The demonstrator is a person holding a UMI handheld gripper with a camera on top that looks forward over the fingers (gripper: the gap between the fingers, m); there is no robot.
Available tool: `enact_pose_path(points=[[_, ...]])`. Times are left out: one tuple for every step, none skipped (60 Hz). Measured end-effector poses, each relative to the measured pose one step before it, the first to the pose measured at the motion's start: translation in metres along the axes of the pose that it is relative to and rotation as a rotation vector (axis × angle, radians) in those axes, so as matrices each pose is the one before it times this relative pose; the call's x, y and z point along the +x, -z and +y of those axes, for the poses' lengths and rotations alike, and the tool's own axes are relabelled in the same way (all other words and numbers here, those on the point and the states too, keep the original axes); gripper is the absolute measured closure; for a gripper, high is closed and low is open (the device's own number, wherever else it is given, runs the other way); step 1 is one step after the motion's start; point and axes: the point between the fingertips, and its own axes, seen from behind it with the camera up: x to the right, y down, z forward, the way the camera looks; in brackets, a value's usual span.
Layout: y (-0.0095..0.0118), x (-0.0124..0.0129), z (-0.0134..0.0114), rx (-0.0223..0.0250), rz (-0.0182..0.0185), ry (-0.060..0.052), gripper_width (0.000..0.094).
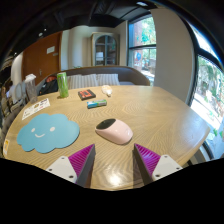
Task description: Arrange mouse
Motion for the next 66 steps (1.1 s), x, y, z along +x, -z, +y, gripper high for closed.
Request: enact_pose_path(points=[[-0.00488,0.00261,-0.00521,0.01574,-0.00281,-0.0026,0.0145],[-0.00429,0.00341,-0.00066,-0.00274,0.00053,0.0019,0.015],[-0.00358,0.00179,-0.00091,-0.0036,-0.00453,0.0005,0.0149],[-0.0038,0.00063,-0.00306,0.0036,-0.0089,-0.0042,0.0149],[-0.00393,0.0016,-0.00065,-0.00683,-0.00615,-0.0005,0.0148],[-0.00344,0.00119,-0.00145,-0.00434,-0.00703,-0.001,0.0146],[-0.00354,0.00084,-0.00207,-0.00263,-0.00767,-0.0018,0.0147],[-0.00356,0.00153,-0.0017,-0.00629,-0.00474,0.0005,0.0147],[-0.0032,0.00218,-0.00272,-0.00232,-0.00239,0.0023,0.0151],[-0.00284,0.0023,-0.002,-0.00431,-0.00117,0.0036,0.0151],[-0.00273,0.00006,-0.00172,-0.00488,-0.00821,0.003,0.0144],[-0.00219,0.00132,-0.00184,-0.00466,-0.00238,0.0026,0.0145],[-0.00256,0.00126,-0.00209,-0.00311,-0.00181,0.0033,0.0146],[-0.00232,0.00137,-0.00242,-0.00253,-0.002,0.0008,0.0149],[-0.00251,0.00143,-0.00201,-0.00302,-0.00015,-0.0003,0.0151],[0.00125,0.00229,-0.00118,-0.00246,-0.0018,-0.0007,0.0154],[-0.00272,0.00137,-0.00175,-0.00216,-0.00061,0.0008,0.0154],[-0.00288,0.00119,-0.00201,-0.00185,-0.00159,-0.0003,0.0156],[-0.00315,0.00101,-0.00196,-0.00219,-0.0018,-0.001,0.0158],[-0.00269,0.00107,-0.00243,-0.00203,0.00009,-0.0028,0.0161],[-0.00415,0.0012,-0.00174,-0.00168,0.0018,-0.0018,0.0165],[-0.00268,0.00189,-0.00175,-0.00216,0.00389,-0.0023,0.0167],[-0.00189,0.00176,-0.00191,-0.00193,0.00502,-0.0014,0.017],[-0.00288,0.00165,-0.00176,-0.00153,0.00498,-0.0032,0.0168],[-0.00229,0.0018,-0.00211,-0.0003,0.00449,-0.0045,0.0167],[-0.00285,0.00139,-0.00207,0.00062,0.00346,-0.004,0.0167],[-0.00276,0.00137,-0.00184,0.00067,0.00269,-0.0032,0.0169],[-0.0026,0.0015,-0.00185,0.00159,0.00261,-0.0021,0.0169],[-0.00222,0.00137,-0.00189,0.00156,0.00203,-0.0017,0.0169],[-0.00207,0.00131,-0.00138,0.00028,0.00176,-0.0024,0.0169],[-0.00278,0.00146,-0.00171,-0.00062,-0.00003,-0.0024,0.0174],[-0.00145,0.00005,-0.00067,0.00172,-0.0008,-0.0022,0.019],[-0.00057,0.00057,-0.00077,0.00041,0.00293,-0.0023,0.0211],[-0.00099,0.00099,-0.0009,0.00303,0.00338,-0.0017,0.0241],[-0.00063,0.00089,-0.00067,0.00278,0.00312,-0.003,0.0271],[-0.00032,0.0012,-0.00025,-0.00012,0.0057,-0.0047,0.0297],[0.00003,0.00151,-0.00034,0.00096,0.00773,-0.0062,0.0332],[0.00021,0.0013,0.00051,-0.00128,0.00702,-0.0058,0.0377],[0.00046,0.00188,0.00028,-0.00095,0.00946,-0.0058,0.0395],[-0.00036,0.00018,0.00041,-0.00159,0.00236,-0.0096,0.0398],[0.00034,-0.00015,0.00051,-0.0003,0.0036,-0.0082,0.0402],[0.00031,-0.00014,0.00041,-0.0007,0.00364,-0.0019,0.0411],[-0.00002,0.00023,0.0004,-0.001,0.00397,0.0018,0.0421],[0.00052,0.00065,-0.00026,0.00097,0.00531,-0.0006,0.0444],[0.00073,0.00036,0.00008,-0.00134,0.00517,-0.0067,0.0457],[0.00131,-0.0001,0.00023,-0.00541,0.00193,-0.0095,0.0481],[0.00285,-0.00032,0.00133,-0.00562,0.00233,-0.0088,0.0494],[0.00307,-0.00162,0.00112,-0.00725,-0.00087,-0.009,0.05],[0.0043,-0.00314,-0.00075,0.00046,-0.00486,-0.0098,0.0515],[0.00567,-0.00548,-0.00351,0.01365,-0.0108,-0.0086,0.0517],[0.00649,-0.00687,-0.00564,0.02278,-0.01666,0.0004,0.0533],[0.00756,-0.00738,-0.00707,0.02657,-0.01404,0.0055,0.0533],[0.00523,-0.00847,-0.00875,0.02478,-0.00869,0.0081,0.054],[0.01023,-0.00648,-0.00793,0.02679,-0.00577,0.0121,0.0548],[0.00916,-0.00637,-0.00911,0.02899,0.00019,0.0072,0.055],[0.00939,-0.00636,-0.00959,0.0274,0.00322,0.0025,0.055],[0.00917,-0.00684,-0.0102,0.0283,0.00422,-0.0018,0.055],[0.00926,-0.00866,-0.01017,0.02818,-0.00036,-0.0024,0.0551],[0.00709,-0.01062,-0.01246,0.02619,-0.00968,-0.001,0.0551],[0.00647,-0.0135,-0.00811,0.0235,-0.01342,-0.0018,0.0551],[0.00768,-0.01443,-0.00802,0.02145,-0.01807,-0.0039,0.0551],[0.00659,-0.01477,-0.00636,0.01789,-0.0187,-0.0026,0.0552],[0.00551,-0.01542,-0.00385,0.01047,-0.01905,0.0013,0.0553],[0.0044,-0.01479,-0.00169,0.00439,-0.01661,0.0059,0.0553],[0.00381,-0.01337,-0.00088,0.00422,-0.01384,0.003,0.0553],[0.00217,-0.01421,0.00234,-0.00261,-0.00902,-0.0017,0.0553]])
